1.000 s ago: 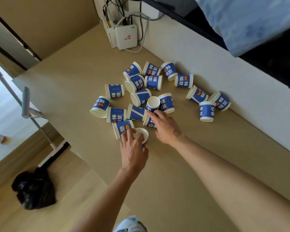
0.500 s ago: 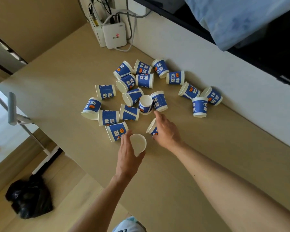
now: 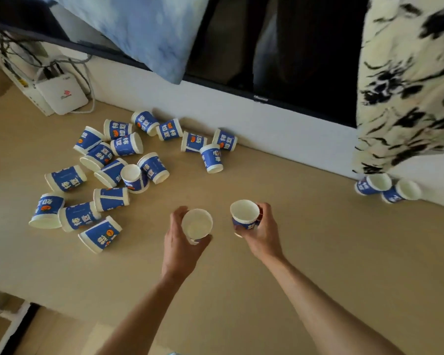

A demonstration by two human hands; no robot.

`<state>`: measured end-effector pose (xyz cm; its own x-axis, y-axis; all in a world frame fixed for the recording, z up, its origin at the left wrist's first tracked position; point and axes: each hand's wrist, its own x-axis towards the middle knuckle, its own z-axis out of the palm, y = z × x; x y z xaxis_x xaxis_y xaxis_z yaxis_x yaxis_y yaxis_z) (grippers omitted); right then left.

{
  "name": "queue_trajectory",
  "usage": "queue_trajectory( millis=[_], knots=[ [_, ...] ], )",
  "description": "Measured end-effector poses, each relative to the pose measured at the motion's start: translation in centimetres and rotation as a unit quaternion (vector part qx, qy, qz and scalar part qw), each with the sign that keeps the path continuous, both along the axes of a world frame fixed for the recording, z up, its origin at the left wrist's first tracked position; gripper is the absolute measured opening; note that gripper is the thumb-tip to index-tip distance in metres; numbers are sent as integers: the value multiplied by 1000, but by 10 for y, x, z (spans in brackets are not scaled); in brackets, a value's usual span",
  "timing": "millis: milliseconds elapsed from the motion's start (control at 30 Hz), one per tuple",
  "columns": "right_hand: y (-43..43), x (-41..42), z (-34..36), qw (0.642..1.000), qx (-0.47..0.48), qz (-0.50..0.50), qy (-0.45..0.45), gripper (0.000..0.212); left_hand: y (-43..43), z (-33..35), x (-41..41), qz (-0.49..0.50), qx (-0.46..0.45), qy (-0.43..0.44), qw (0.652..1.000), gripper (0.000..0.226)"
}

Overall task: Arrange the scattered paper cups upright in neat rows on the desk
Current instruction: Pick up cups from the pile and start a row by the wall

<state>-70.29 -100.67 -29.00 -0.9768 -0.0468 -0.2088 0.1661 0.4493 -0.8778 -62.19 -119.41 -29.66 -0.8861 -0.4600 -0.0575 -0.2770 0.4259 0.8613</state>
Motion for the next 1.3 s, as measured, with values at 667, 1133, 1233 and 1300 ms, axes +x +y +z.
queue_trajectory(
  millis=[667,1133,1233,1300],
  knots=[
    [355,4,15,965,-41,-257,22,64,325,41,-58,-175,33,14,984,76],
    [502,-98,-27,962,-17,-270,37,63,443,33,-92,-203,22,5,979,73],
    [515,-125,-36,963,-11,-267,33,62,453,30,-95,-198,12,5,980,73],
    [520,-140,-40,964,-5,-263,31,61,457,29,-95,-199,8,3,980,74]
  ],
)
